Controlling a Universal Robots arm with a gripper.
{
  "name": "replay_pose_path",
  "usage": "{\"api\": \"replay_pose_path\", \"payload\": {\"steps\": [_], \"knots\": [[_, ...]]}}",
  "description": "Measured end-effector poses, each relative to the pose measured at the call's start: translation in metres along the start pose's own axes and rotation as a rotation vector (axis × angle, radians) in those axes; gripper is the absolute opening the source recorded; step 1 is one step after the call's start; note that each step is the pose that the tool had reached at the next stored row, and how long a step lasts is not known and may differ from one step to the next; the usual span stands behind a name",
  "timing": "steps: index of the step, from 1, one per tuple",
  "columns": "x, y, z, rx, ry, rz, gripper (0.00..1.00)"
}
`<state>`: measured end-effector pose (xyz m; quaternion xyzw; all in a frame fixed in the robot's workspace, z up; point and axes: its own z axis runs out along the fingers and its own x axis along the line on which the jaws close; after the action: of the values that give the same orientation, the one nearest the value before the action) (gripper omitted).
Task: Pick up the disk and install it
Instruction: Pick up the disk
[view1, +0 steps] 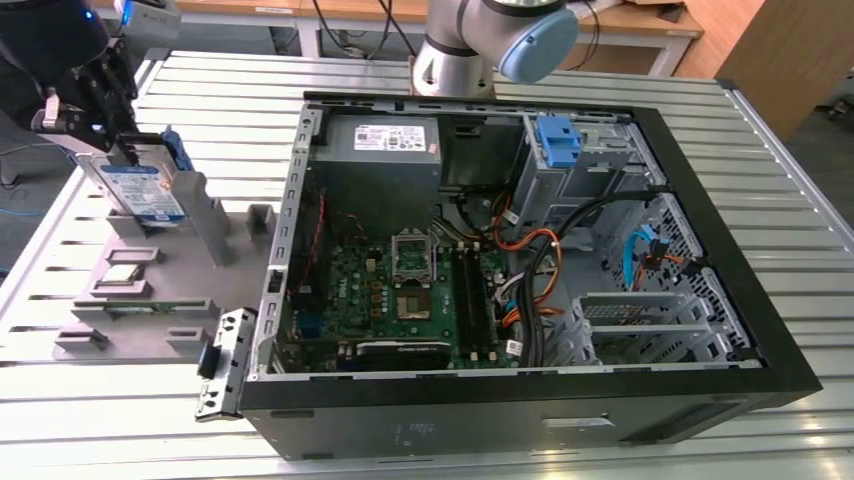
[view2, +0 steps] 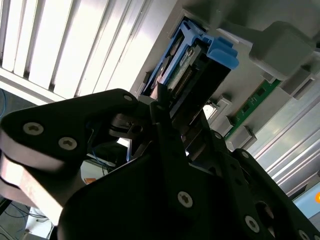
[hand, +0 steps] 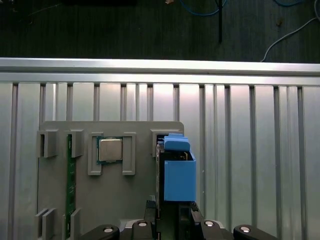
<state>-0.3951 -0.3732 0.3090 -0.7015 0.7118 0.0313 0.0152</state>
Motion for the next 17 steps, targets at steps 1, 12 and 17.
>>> {"api": "replay_pose_path", "payload": {"steps": [1,12,17], "knots": [[0.0000,0.0000,0.0000,0.0000,0.0000,0.000,0.35],[-0.0003,0.0001,-0.0045,0.0001,0.0000,0.000,0.35],[-0.0003,0.0001,-0.0051,0.0000,0.0000,0.000,0.35]]}}
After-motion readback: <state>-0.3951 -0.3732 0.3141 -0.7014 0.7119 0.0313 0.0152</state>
